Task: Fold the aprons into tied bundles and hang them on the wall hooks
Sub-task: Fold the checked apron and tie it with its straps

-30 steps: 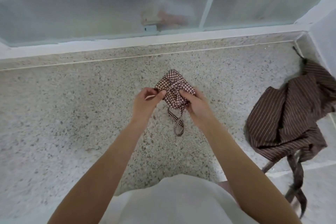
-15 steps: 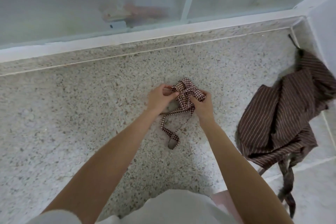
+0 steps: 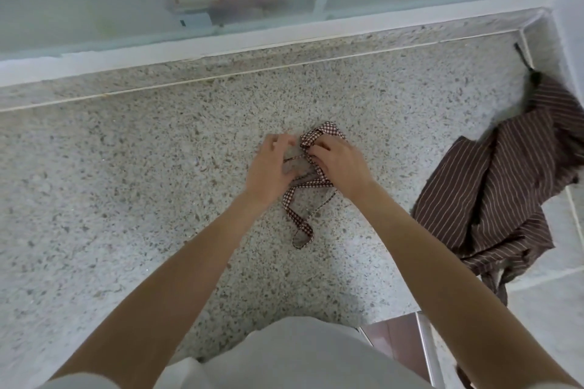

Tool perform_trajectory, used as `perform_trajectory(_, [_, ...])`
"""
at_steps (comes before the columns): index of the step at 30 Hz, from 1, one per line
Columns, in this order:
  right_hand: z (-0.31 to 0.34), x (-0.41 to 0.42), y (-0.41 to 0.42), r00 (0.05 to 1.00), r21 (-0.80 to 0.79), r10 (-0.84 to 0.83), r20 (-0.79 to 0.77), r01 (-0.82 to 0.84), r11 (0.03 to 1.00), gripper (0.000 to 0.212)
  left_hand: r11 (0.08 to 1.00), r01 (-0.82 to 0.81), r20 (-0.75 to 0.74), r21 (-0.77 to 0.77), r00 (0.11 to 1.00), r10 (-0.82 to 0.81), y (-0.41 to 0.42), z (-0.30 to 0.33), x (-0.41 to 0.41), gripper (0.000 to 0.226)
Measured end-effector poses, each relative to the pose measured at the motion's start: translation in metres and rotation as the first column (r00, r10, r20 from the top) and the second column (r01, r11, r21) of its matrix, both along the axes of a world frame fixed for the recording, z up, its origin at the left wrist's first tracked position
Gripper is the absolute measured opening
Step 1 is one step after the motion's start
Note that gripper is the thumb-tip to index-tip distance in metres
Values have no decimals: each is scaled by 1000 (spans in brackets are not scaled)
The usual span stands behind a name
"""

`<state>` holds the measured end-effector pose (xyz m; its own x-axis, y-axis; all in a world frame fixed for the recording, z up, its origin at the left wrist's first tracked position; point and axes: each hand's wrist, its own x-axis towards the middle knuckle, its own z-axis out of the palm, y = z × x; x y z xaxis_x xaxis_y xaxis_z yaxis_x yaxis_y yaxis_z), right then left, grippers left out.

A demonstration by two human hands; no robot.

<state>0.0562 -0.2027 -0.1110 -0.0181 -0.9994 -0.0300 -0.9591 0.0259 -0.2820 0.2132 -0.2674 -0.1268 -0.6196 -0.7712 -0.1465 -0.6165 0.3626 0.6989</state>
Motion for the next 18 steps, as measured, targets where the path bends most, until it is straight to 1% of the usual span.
perform_trajectory(2, [3,-1,-5,983,34,101,-153,-97,995,14,963,155,61,-220,988,-145,3,-4,12,29])
perform_trajectory(3, [5,0,-6,965,54,158,-211,-150,987,14,937,209,103,-279,977,-187,5,-4,16,24])
perform_trajectory(4, [7,0,-8,947,75,202,-249,-189,979,16,928,237,150,-287,968,-201,5,-4,17,20])
perform_trajectory(5, [8,3,-11,932,90,243,-267,-227,970,19,935,239,191,-261,962,-193,6,-4,18,18])
perform_trajectory(7, [7,9,-16,908,125,325,-266,-302,945,25,950,237,252,-205,950,-183,7,-3,15,15])
perform_trajectory(9, [6,15,-18,893,201,365,-264,-319,926,27,942,267,276,-203,939,-207,8,-3,14,15])
perform_trajectory(10, [8,16,-18,897,241,354,-266,-294,925,24,940,272,283,-207,936,-208,8,-3,16,14])
perform_trajectory(12, [6,13,-16,917,356,309,-252,-209,911,26,955,204,266,-216,953,-144,1,-2,25,11])
perform_trajectory(14, [4,8,-15,958,347,205,-200,-127,929,32,968,115,218,-225,974,-65,-9,-2,37,6])
perform_trajectory(16, [2,7,-14,977,315,147,-157,-91,945,35,965,119,198,-235,977,-73,-14,0,43,5])
perform_trajectory(18, [-3,10,-14,986,276,123,-114,-88,957,32,958,134,195,-253,977,-85,-16,3,40,6])
